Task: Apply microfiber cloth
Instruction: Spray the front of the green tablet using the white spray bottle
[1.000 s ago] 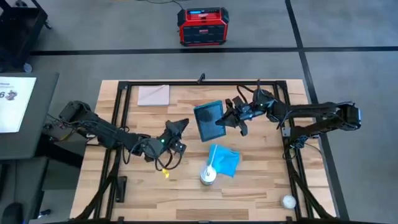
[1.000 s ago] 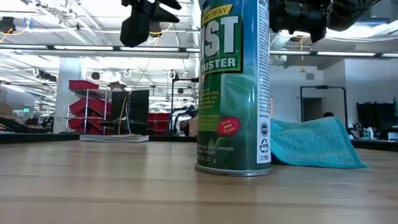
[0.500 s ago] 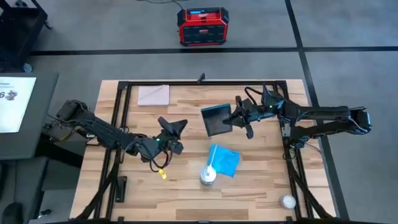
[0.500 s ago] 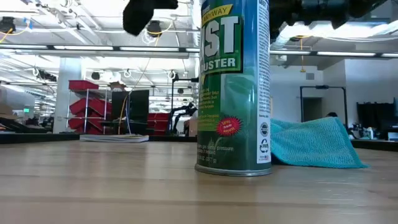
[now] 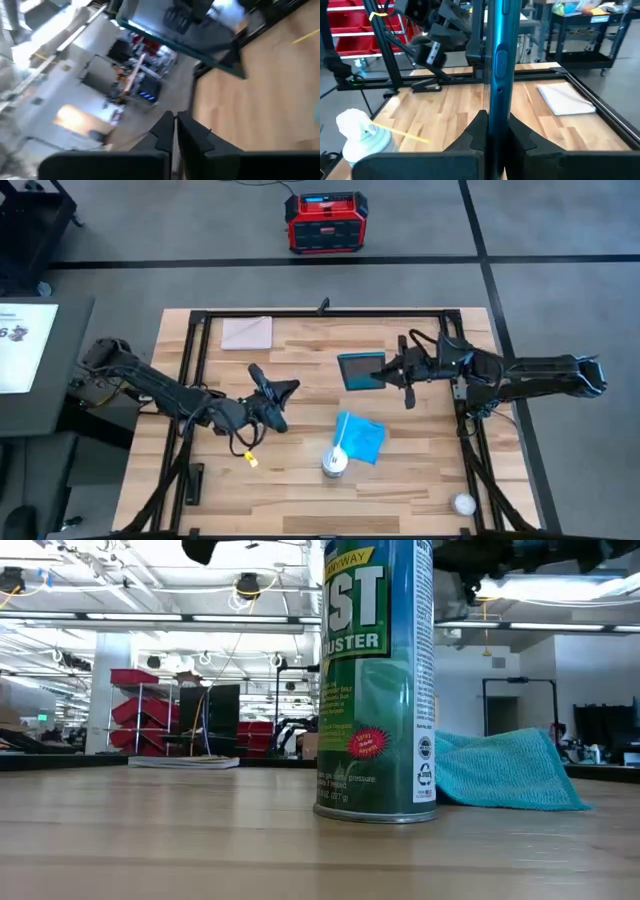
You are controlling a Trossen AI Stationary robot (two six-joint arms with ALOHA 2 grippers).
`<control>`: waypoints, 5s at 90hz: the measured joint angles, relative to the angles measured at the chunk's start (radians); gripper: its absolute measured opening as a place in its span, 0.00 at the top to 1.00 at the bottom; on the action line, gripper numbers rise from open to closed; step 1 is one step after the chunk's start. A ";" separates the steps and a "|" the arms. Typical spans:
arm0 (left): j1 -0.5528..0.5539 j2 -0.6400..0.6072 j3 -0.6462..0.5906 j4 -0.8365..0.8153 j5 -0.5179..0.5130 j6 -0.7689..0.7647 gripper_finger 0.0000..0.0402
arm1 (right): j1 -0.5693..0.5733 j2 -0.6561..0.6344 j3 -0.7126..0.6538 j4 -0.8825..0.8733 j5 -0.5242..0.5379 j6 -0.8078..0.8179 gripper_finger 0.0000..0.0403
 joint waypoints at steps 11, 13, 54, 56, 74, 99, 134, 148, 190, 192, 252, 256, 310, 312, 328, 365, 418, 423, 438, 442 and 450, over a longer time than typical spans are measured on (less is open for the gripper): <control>0.000 -0.028 0.000 -0.047 0.098 -0.099 1.00 | 0.014 -0.071 -0.050 0.016 0.041 0.001 0.97; 0.000 -0.033 0.000 -0.053 0.118 -0.113 1.00 | 0.017 -0.082 -0.058 0.016 0.050 0.001 0.97; 0.000 -0.068 0.008 -0.174 0.341 -0.244 1.00 | 0.048 -0.128 -0.278 0.318 0.111 0.057 0.97; 0.000 -0.068 0.011 -0.183 0.340 -0.251 1.00 | 0.050 -0.128 -0.287 0.332 0.121 0.057 0.97; 0.000 -0.068 0.027 -0.214 0.370 -0.262 1.00 | 0.055 -0.122 -0.329 0.349 0.220 0.078 0.97; 0.006 -0.067 0.032 -0.236 0.384 -0.258 1.00 | 0.178 -0.095 -0.352 0.369 0.474 0.074 0.97; 0.061 -0.066 0.064 -0.318 0.525 -0.261 1.00 | 0.266 0.061 -0.351 0.482 0.566 0.053 0.97; 0.062 -0.022 0.171 -0.446 0.539 -0.248 1.00 | 0.263 0.087 -0.351 0.492 0.566 0.053 0.97; 0.084 0.180 0.461 -0.677 0.602 -0.188 1.00 | 0.261 -0.001 -0.421 0.586 0.380 0.002 0.97; 0.084 0.180 0.463 -0.680 0.605 -0.187 1.00 | 0.260 -0.009 -0.433 0.602 0.377 0.003 0.97; 0.127 0.180 0.474 -0.709 0.757 -0.142 1.00 | 0.151 0.078 -0.429 0.629 0.407 0.053 0.97; 0.127 0.180 0.474 -0.709 0.757 -0.140 1.00 | 0.151 0.086 -0.425 0.628 0.407 0.053 0.97; 0.128 0.517 0.893 -1.012 0.810 -0.147 1.00 | 0.155 0.088 -0.421 0.633 0.377 0.058 0.97; 0.126 0.527 0.907 -1.032 0.810 -0.153 1.00 | 0.155 0.088 -0.421 0.632 0.375 0.060 0.97; 0.111 0.601 1.006 -1.129 0.810 -0.167 1.00 | 0.154 0.088 -0.421 0.608 0.365 0.075 0.97; 0.111 0.636 1.087 -1.198 0.817 -0.142 1.00 | 0.154 0.088 -0.421 0.620 0.381 0.069 0.97; 0.107 0.642 1.108 -1.214 0.830 -0.124 1.00 | 0.153 0.221 -0.336 0.623 0.385 0.036 0.97; 0.105 0.641 1.128 -1.197 0.830 -0.116 1.00 | 0.152 0.233 -0.332 0.625 0.385 0.032 0.97; 0.105 0.641 1.162 -1.196 0.831 -0.125 1.00 | 0.151 0.237 -0.330 0.638 0.384 0.030 0.97; 0.105 0.641 1.162 -1.196 0.832 -0.129 1.00 | 0.151 0.237 -0.330 0.637 0.384 0.029 0.97; 0.103 0.657 1.164 -1.189 0.834 -0.135 1.00 | 0.152 0.237 -0.330 0.635 0.384 0.029 0.97</control>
